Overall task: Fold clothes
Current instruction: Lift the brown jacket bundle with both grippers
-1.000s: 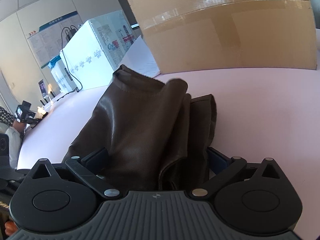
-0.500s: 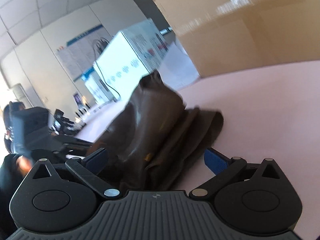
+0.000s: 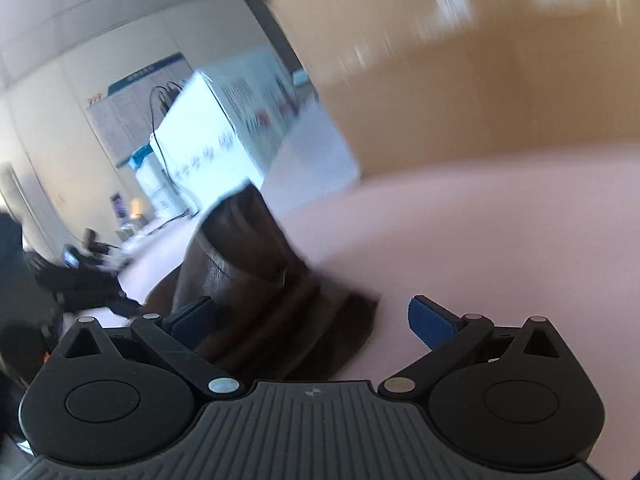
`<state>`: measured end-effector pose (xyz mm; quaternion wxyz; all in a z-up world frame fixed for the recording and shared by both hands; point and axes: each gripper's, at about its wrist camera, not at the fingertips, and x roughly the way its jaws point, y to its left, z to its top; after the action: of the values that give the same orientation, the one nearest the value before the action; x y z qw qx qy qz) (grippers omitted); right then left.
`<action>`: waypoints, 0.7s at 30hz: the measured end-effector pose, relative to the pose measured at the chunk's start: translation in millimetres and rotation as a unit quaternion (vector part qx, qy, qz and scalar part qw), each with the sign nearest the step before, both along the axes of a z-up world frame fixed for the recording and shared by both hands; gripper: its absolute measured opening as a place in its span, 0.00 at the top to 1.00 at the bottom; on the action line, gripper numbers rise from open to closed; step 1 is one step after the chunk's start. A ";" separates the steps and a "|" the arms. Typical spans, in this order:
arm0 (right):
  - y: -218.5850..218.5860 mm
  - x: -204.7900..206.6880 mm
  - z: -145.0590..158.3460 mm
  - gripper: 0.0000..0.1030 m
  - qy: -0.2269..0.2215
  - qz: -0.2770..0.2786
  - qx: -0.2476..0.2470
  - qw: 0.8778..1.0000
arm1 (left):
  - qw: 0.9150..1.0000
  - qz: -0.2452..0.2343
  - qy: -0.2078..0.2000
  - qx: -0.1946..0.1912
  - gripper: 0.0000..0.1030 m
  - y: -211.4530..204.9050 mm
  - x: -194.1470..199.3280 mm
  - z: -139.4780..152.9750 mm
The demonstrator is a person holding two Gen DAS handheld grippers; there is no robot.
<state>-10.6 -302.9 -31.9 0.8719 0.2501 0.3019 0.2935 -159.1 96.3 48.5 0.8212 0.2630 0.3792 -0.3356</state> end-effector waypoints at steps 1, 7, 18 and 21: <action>-4.5 2.4 -1.0 0.00 0.004 0.007 0.030 1.000 | 1.000 0.009 -0.004 -0.005 0.23 2.5 -2.9 -0.8; 3.9 9.2 -3.8 0.00 0.017 0.072 0.055 0.996 | 0.999 0.024 -0.040 -0.005 0.23 10.6 -20.0 -4.3; 48.5 6.0 6.1 0.00 -0.016 0.090 -0.042 0.995 | 0.998 0.034 -0.057 -0.011 0.21 -18.4 -24.5 -6.0; 63.1 -2.9 6.7 0.23 -0.035 0.080 -0.093 0.992 | 0.997 0.044 -0.057 -0.023 0.20 -15.7 -26.8 -6.0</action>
<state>-13.4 -239.7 -25.3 0.8750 0.1329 0.3166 0.3413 -185.9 80.6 42.5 0.8610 0.2462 0.3354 -0.2925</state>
